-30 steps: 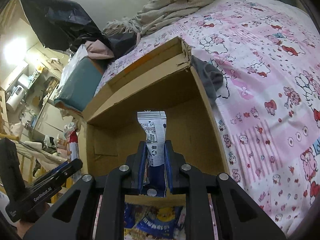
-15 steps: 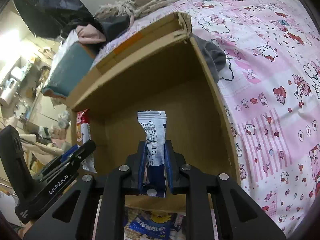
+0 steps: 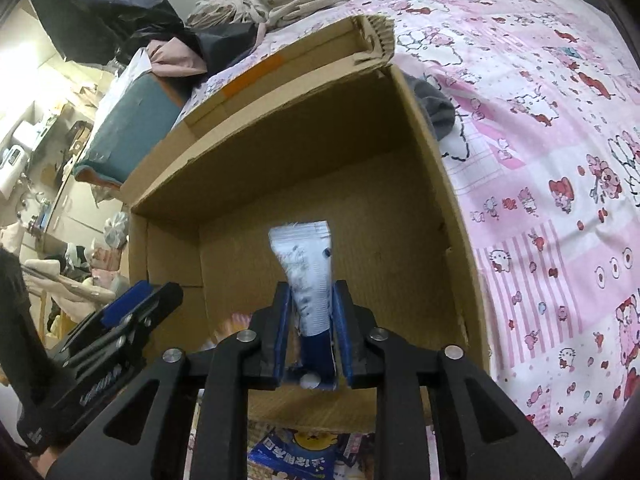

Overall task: Organize snacks
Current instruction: 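Carry both snacks over the box and open both grippers to drop them, then grasp the blue chip bag with the left gripper while the right gripper grasps the brown jerky packet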

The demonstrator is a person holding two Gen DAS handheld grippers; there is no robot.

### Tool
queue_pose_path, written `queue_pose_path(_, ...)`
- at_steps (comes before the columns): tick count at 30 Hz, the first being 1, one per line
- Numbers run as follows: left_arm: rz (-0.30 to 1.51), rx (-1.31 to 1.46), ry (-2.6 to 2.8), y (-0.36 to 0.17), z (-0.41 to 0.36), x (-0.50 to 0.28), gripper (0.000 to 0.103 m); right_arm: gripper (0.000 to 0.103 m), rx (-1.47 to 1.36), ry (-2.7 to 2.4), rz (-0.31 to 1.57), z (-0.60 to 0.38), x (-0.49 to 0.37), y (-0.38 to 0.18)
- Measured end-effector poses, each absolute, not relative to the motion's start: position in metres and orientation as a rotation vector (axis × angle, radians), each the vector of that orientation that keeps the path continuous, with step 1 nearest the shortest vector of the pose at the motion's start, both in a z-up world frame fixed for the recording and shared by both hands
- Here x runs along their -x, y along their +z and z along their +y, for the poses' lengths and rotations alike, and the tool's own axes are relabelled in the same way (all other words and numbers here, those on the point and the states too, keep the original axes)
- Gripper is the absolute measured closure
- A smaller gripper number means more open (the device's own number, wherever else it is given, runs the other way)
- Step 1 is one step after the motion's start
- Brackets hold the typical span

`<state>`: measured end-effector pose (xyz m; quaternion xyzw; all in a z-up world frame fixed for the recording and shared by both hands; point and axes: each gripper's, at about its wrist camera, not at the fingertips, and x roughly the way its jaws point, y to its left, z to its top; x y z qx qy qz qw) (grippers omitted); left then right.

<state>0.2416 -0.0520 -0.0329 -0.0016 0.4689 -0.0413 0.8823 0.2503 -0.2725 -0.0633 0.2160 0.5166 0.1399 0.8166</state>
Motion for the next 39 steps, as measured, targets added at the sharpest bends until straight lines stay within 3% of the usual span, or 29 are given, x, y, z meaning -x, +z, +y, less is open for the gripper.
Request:
queue_pose_path(1,0.97,0.012,-0.094,-0.032,-0.051,-0.24,0.016,0.05,-0.468,0.295,1.092,-0.274,-0.25,-0.062)
queue_pose_path(3,0.961,0.032,-0.109,-0.03,-0.048,-0.235,0.016,0.024,-0.495,0.289,1.043,-0.28,-0.245,-0.055)
queue_pose_path(4,0.961,0.031,-0.107,-0.03,-0.047,-0.233,0.016,0.023,-0.497,0.288,1.029,-0.281,-0.244,-0.053)
queue_pose_path(11,0.926,0.038,-0.073,-0.015,-0.035,-0.215,0.016,0.022,-0.514,0.299,0.987,-0.288,-0.234,-0.036)
queue_pose_path(15,0.899,0.08,-0.051,-0.004,-0.021,-0.199,0.016,0.013,-0.504,0.297,0.957,-0.292,-0.219,-0.025)
queue_pose_path(24,0.914,0.128,-0.039,0.008,0.003,-0.167,0.016,0.012,-0.518,0.279,0.955,-0.304,-0.181,-0.015)
queue_pose_path(33,0.994,0.173,0.032,-0.004,0.031,-0.143,0.016,0.012,-0.683,0.304,1.066,-0.325,-0.137,-0.041)
queue_pose_path(39,1.165,0.225,0.003,-0.042,0.032,-0.139,0.017,0.012,-0.694,0.271,1.105,-0.329,-0.131,-0.053)
